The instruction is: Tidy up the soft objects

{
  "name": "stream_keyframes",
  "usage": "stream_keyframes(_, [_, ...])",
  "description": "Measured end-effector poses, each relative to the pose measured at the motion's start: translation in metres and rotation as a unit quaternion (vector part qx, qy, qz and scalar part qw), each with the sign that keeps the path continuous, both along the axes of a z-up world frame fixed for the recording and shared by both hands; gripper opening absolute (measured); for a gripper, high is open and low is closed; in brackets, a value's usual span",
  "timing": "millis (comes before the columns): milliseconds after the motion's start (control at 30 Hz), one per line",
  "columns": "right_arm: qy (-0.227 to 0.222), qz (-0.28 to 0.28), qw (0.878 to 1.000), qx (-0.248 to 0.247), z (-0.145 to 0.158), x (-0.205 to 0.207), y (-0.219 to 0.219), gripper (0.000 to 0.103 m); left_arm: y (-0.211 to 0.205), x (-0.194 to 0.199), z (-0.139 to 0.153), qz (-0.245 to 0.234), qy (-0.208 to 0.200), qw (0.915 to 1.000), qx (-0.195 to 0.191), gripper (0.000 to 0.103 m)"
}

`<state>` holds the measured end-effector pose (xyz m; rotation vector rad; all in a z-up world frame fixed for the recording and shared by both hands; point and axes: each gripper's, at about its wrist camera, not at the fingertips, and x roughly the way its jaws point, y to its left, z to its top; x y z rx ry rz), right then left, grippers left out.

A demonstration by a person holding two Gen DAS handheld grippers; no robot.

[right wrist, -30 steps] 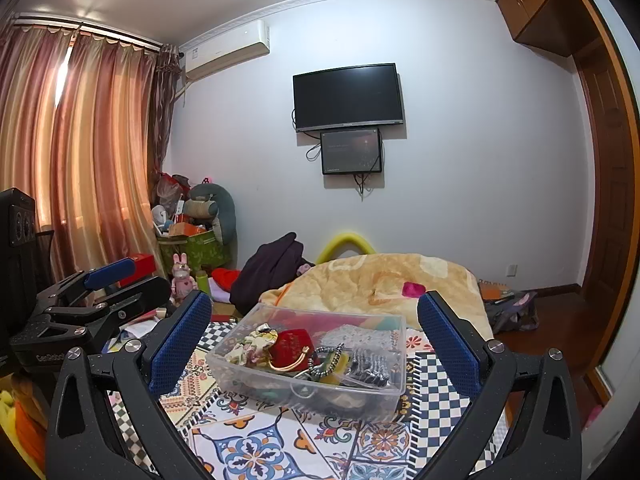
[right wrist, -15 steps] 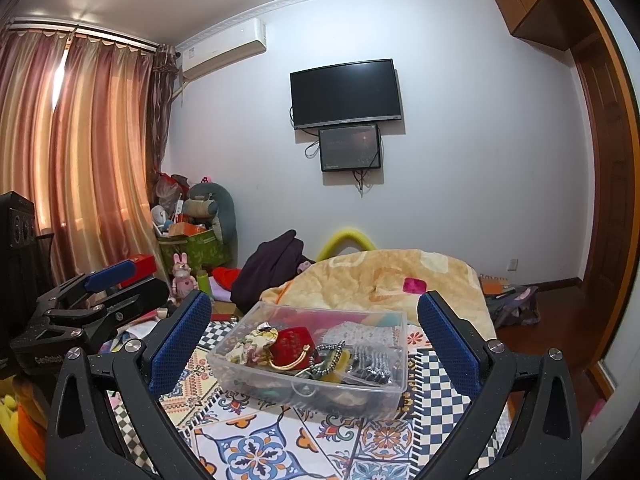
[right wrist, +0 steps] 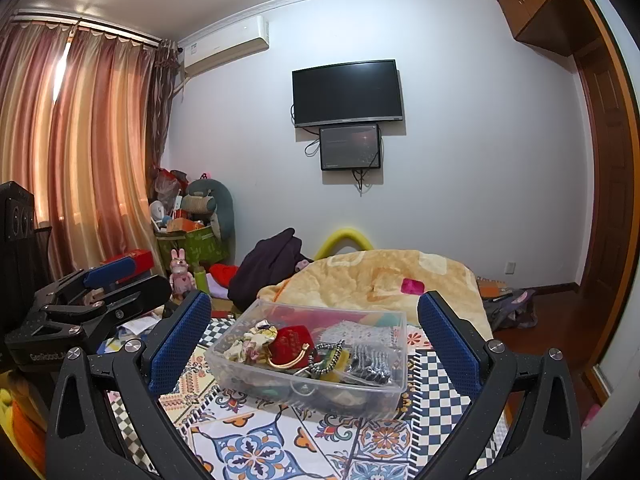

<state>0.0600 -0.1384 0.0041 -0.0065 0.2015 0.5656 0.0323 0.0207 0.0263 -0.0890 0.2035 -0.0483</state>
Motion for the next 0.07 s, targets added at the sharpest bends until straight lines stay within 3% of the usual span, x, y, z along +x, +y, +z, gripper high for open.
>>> stream_keyframes(67, [-0.001, -0.001, 1.0, -0.001, -0.0003, 0.0006, -0.0002, 0.103, 0.0006, 0.0001, 0.0002, -0.002, 0.002, 1.0, -0.002, 0.103])
